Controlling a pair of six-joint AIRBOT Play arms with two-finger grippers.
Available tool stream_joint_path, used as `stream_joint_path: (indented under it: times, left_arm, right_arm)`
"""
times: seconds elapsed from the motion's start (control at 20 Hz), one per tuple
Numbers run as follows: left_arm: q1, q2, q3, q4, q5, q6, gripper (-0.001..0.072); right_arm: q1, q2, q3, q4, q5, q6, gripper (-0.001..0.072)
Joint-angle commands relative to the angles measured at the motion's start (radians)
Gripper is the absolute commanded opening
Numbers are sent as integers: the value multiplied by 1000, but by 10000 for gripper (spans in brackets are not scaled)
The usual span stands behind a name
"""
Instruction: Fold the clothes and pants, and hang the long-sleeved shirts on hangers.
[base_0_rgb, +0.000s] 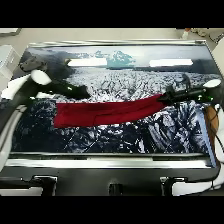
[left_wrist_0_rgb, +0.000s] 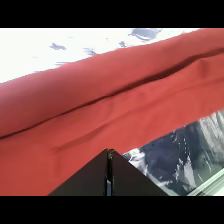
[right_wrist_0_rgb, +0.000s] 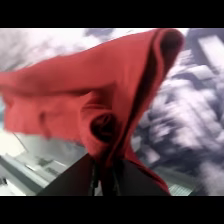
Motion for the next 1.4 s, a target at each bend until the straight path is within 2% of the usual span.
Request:
stream_joint_path:
  times: [0.0,0.2,0.3,0.45,0.55,0.65,0.75,0.85,0.9,1.0,1.15,1.25,1.35]
  left_arm:
    - [-135,-127,-23,-93,120,-34,25]
    - [-228,-270,-23,-289,201,-42,25]
    - [-281,-314,-22,-435,306,-77,24]
    - [-415,-349,-11,-691,502,-77,24]
    - [-511,-378,19,-808,570,-77,24]
    - [-581,-402,51,-894,649,-77,24]
    - [-577,-401,53,-900,690,-68,22]
    - [-502,-397,53,-845,596,19,20]
    - [-446,-388,53,-770,523,24,20]
    - [-309,-334,53,-547,393,2,19]
    - [-58,-183,53,-202,212,-88,20]
    - [104,-70,53,-76,100,-93,21]
    - [236,43,53,3,9,-89,21]
  right_arm:
    - [49,184,4,16,38,19,36]
    - [112,350,4,16,41,100,36]
    - [148,414,4,16,42,134,36]
    - [217,481,4,17,20,172,36]
    - [256,506,4,17,-35,177,36]
    - [275,506,4,11,-81,177,37]
    - [277,478,3,9,-93,177,37]
    - [296,423,3,11,-112,167,37]
    - [323,394,3,19,-140,147,37]
    - [397,325,3,25,-209,138,38]
    - [519,188,3,25,-279,150,38]
    - [592,82,3,40,-352,173,38]
    - [659,-35,3,129,-444,175,38]
